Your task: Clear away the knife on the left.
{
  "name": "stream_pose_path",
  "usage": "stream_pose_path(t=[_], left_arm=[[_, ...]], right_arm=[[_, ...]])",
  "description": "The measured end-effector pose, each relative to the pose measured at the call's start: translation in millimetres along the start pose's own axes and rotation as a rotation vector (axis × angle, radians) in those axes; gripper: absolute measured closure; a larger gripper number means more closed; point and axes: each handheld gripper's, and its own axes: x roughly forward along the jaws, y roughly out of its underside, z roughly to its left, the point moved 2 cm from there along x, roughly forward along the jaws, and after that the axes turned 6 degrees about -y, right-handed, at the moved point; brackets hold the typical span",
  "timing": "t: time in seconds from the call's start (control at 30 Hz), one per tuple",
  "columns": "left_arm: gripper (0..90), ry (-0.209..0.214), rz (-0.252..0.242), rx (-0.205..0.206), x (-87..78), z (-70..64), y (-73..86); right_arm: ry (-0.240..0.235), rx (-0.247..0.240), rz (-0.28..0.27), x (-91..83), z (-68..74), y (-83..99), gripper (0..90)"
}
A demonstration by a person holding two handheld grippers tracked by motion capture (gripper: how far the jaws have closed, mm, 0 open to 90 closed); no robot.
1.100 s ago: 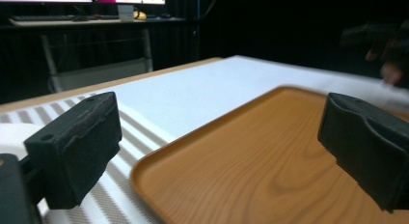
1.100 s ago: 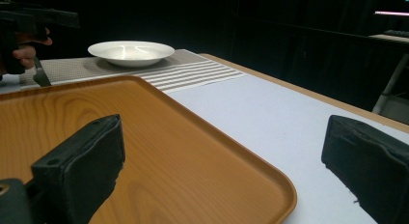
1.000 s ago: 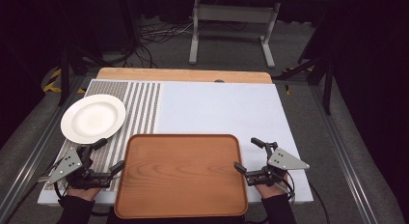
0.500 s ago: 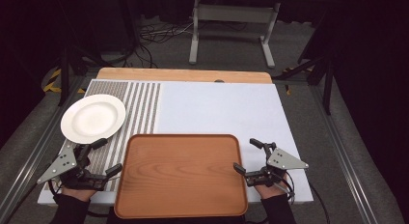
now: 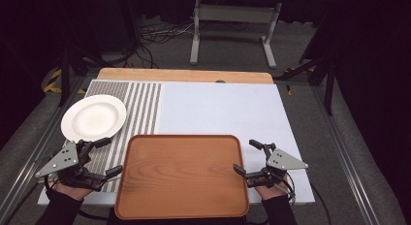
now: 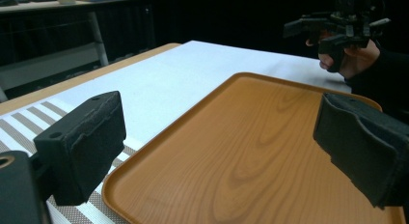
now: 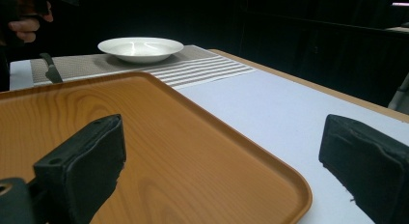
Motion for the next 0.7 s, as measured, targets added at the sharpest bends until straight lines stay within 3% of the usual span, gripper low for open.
stream_pose_path(t=[0.2, 0.5, 0.7], left_arm=[[7.7, 0.016, 0.042, 0.020, -2.8, 4.5, -10.4], [9.6, 0.031, 0.165, 0.112, -14.9, 11.1, -22.5], [9.5, 0.045, 0.251, 0.135, -19.2, 14.9, -24.9]], right_arm=[[-0.004, -0.002, -0.003, -1.0, -0.5, -0.1, 3.0], [-0.012, 0.000, -0.003, -0.9, -0.1, 0.0, 3.1], [-0.018, -0.002, -0.001, -0.1, 1.0, 0.2, 3.1]])
